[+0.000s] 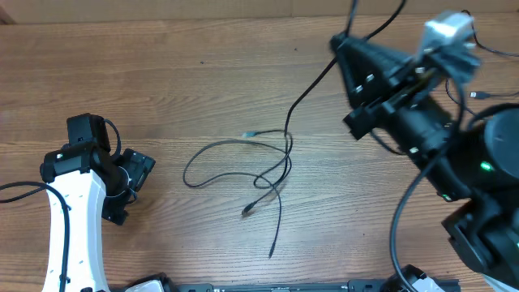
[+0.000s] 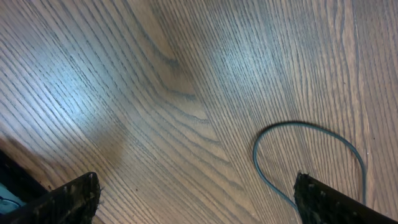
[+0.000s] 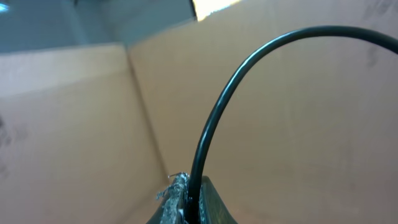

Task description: Untangle cables

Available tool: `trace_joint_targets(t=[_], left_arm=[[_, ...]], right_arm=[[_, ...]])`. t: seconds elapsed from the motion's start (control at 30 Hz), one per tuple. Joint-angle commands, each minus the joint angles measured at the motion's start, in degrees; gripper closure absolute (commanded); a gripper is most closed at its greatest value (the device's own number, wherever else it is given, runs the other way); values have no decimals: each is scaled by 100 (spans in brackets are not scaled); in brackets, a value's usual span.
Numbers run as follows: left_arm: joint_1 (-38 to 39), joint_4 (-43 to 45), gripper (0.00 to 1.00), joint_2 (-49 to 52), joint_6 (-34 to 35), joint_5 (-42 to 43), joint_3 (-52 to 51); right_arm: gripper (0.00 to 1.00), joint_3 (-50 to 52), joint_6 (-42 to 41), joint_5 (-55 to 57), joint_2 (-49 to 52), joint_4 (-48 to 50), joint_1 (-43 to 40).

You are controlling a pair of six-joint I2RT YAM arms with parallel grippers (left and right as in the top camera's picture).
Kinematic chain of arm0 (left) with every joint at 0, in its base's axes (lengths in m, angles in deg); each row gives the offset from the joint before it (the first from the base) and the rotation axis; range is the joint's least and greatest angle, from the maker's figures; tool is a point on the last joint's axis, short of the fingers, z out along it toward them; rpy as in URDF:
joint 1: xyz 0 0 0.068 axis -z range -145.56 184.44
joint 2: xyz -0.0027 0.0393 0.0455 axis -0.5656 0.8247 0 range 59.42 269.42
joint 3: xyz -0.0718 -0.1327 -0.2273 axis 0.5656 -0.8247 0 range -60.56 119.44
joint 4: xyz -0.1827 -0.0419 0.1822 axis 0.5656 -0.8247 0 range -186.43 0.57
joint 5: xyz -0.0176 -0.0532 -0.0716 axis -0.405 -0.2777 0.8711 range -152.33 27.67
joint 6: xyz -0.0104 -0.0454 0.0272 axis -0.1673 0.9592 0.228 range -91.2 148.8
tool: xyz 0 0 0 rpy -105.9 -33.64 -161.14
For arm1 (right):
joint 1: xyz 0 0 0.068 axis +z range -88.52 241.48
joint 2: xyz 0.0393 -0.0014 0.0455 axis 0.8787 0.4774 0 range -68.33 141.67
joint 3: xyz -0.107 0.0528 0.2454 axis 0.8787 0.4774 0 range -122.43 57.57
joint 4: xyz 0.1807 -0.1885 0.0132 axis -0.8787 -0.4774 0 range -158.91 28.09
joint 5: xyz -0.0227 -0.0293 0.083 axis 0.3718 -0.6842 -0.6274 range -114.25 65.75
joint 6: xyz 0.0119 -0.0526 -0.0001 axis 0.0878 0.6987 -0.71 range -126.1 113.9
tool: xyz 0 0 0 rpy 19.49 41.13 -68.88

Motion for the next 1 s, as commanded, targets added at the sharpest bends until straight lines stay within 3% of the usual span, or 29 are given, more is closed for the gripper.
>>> trace_joint_targets(t=[0.0,0.37,0.6,0.97], left_arm=[[4,4,0,-61,57,-81,4],[4,7,0,-61,57,-81,7],[7,7,0,-61,57,-81,7],[4,7,0,-61,57,-81,7]], right_arm=[[96,-595,396,1163,20,39,13],[96,-927,1797,3495,645,-297,-31],[96,-927,1775,1980,994,-1038,170],[96,-929,1775,1923,697,-1032,214]])
